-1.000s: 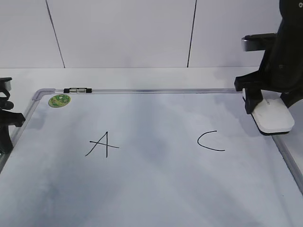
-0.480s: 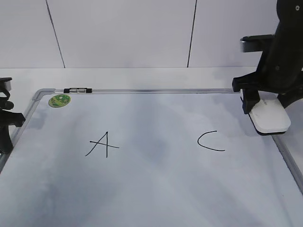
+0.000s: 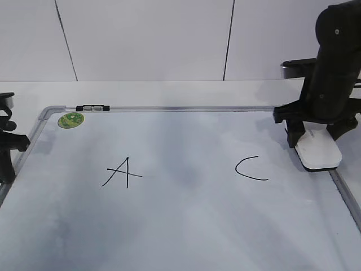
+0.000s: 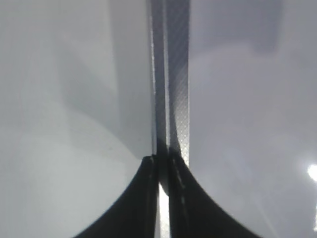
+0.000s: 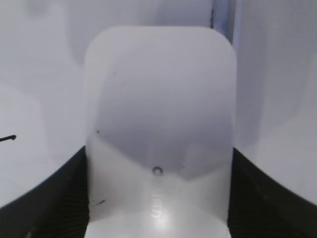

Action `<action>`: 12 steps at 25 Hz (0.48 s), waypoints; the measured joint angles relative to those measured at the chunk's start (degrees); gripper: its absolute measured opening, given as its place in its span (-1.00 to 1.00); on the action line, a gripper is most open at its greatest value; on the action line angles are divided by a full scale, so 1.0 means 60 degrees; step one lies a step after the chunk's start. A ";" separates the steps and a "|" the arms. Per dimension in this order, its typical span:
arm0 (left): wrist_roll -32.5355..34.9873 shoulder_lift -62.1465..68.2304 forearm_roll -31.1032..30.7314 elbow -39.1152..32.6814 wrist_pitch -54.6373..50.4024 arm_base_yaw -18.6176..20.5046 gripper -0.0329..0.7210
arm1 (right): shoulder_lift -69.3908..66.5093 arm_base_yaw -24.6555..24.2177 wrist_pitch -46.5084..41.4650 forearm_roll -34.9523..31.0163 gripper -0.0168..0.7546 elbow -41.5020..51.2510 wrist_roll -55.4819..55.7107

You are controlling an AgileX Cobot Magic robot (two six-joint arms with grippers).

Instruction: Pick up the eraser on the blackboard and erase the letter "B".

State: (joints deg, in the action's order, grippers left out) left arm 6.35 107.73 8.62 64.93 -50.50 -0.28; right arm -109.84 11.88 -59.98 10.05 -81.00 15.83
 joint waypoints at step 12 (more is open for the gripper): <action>0.0000 0.0000 0.0000 0.0000 -0.0017 0.0000 -0.88 | 0.0001 -0.0636 0.0000 -0.0862 0.38 0.0000 -0.1469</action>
State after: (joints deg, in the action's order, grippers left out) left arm 6.35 107.73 8.62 64.93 -50.60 -0.28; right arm -109.83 8.07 -59.98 4.88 -81.00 7.01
